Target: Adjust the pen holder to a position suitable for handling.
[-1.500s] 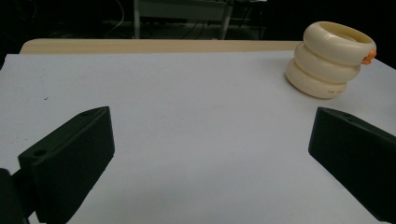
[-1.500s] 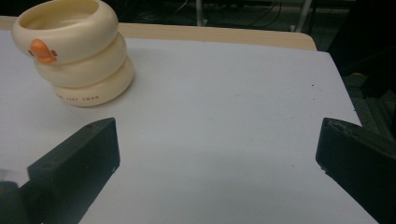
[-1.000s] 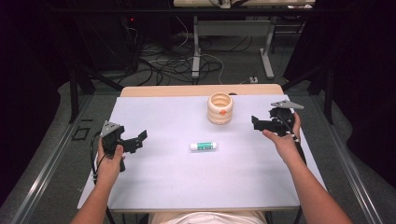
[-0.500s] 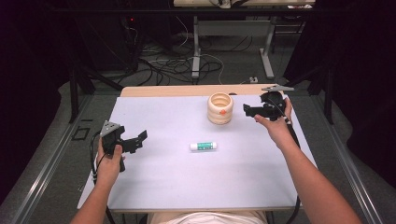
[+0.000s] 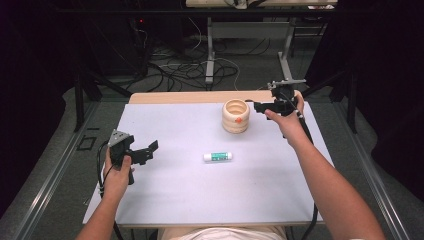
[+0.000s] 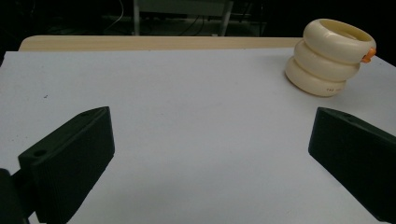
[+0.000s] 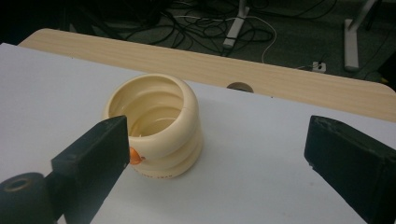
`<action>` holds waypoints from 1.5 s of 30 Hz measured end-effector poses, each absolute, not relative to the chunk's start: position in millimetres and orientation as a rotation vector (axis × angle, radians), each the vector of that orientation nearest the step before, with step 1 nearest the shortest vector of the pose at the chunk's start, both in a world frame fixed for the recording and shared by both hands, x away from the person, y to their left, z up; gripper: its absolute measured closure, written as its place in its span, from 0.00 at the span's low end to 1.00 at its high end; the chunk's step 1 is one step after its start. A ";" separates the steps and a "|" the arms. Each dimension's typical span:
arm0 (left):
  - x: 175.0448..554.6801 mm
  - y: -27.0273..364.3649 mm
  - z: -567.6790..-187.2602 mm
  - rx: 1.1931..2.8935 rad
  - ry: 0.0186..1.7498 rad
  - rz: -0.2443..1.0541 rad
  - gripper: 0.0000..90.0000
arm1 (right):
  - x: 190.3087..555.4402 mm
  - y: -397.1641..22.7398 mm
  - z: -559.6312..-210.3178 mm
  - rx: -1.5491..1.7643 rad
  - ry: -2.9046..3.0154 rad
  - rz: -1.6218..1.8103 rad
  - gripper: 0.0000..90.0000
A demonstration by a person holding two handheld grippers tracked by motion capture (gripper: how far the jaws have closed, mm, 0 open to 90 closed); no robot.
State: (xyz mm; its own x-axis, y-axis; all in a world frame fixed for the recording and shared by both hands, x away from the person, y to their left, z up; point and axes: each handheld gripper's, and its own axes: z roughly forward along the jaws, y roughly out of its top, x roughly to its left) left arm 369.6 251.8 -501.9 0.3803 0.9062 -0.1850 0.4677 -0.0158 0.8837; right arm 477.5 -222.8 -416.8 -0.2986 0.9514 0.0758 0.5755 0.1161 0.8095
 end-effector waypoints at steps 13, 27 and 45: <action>366.5 250.9 -502.7 1.654 1.239 0.556 0.00 | 503.2 -207.3 -421.7 1.614 1.972 1.069 0.13; 366.9 250.5 -503.6 1.669 1.236 0.545 0.00 | 520.1 -189.5 -431.0 1.764 2.001 1.074 0.19; 366.8 250.7 -504.8 1.677 1.238 0.545 0.00 | 539.2 -182.1 -453.4 1.923 1.963 0.978 0.38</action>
State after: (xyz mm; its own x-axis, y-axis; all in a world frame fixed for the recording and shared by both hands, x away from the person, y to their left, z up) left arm 366.8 250.7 -504.8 0.3888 0.9047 -0.1741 0.4830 -0.0392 0.8748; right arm 539.2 -182.1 -453.4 -0.1160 0.9511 0.2863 0.8015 -0.0806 0.5926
